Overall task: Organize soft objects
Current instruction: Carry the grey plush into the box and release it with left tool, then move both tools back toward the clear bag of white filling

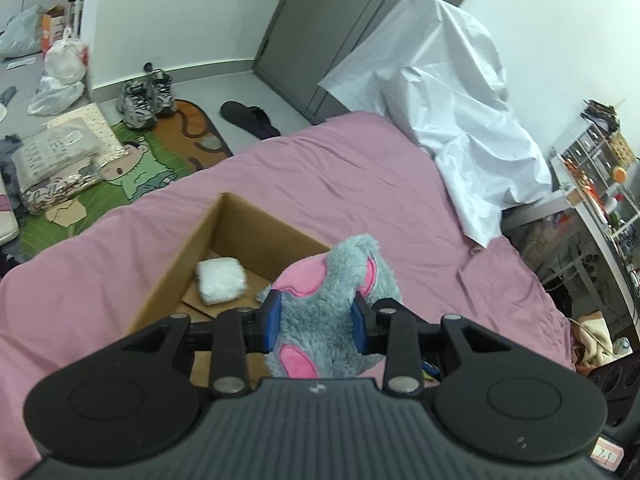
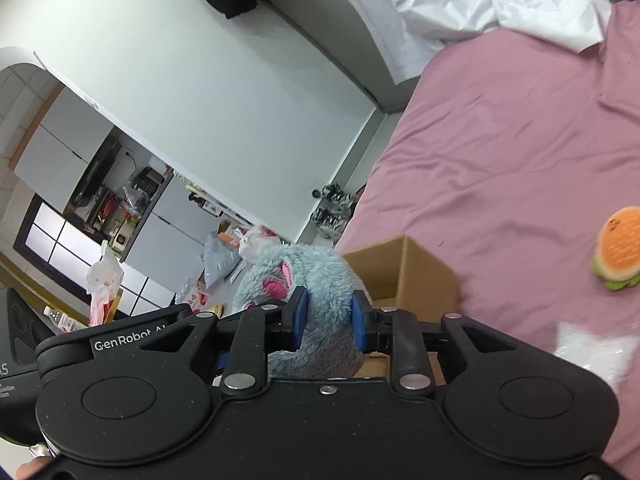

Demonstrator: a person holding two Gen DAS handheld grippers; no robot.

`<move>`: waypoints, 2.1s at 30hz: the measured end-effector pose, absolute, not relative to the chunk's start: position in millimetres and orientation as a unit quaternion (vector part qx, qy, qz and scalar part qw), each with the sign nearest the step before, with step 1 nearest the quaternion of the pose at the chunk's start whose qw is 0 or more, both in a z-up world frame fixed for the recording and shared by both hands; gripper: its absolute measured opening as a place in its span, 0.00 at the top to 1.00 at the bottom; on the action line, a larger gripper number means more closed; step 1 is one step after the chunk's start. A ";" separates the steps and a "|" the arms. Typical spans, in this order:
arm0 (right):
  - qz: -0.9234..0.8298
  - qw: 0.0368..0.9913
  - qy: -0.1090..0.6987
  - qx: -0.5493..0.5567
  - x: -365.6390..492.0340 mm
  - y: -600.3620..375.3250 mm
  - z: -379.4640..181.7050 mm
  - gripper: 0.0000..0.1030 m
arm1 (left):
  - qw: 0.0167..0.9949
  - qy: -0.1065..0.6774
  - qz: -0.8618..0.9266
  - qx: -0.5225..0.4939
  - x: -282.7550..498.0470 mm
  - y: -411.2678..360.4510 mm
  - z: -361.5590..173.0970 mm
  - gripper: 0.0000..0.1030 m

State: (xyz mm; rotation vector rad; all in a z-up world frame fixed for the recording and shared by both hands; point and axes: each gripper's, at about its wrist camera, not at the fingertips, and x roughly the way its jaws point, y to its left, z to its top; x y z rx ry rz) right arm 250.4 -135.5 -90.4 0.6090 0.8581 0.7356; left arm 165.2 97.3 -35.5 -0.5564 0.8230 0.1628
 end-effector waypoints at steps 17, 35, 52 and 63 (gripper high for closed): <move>0.324 0.800 0.442 0.247 250.6 -115.5 -101.5 0.56 | 0.841 0.459 0.161 -0.238 178.7 134.8 -83.7 0.60; 0.292 0.826 0.420 0.239 241.6 -152.4 -65.6 0.31 | 0.876 0.418 0.165 -0.173 164.4 90.7 -16.3 0.17; 0.264 0.855 0.405 0.190 231.1 -219.8 -29.7 0.04 | 0.889 0.412 0.151 -0.131 153.2 27.5 18.2 0.00; 0.272 0.856 0.403 0.177 225.0 -260.3 -14.5 0.00 | 0.897 0.405 0.120 -0.131 151.4 -9.6 29.6 0.00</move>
